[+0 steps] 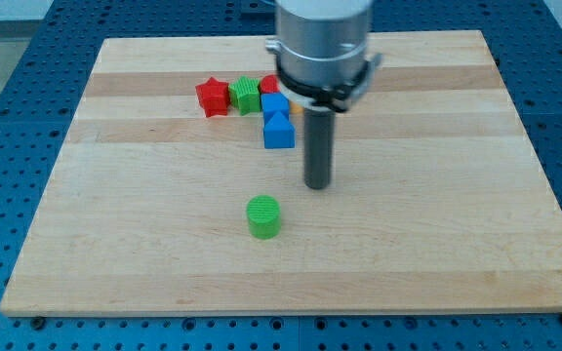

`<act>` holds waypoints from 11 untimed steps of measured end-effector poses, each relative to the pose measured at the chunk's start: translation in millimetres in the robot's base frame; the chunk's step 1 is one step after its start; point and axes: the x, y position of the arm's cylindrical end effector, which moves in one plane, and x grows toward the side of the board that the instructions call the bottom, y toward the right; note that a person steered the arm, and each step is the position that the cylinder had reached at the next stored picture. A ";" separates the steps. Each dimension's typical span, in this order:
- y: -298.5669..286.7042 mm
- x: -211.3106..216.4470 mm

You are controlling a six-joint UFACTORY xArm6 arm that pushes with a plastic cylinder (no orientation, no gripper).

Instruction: Keep your arm to the bottom of the green circle

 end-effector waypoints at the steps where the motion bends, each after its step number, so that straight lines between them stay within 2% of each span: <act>1: 21.7 50.4; 2: 21.1 94.6; 3: 21.0 110.3; 5: 20.2 103.1; 8: -44.6 96.4; 11: -79.1 64.6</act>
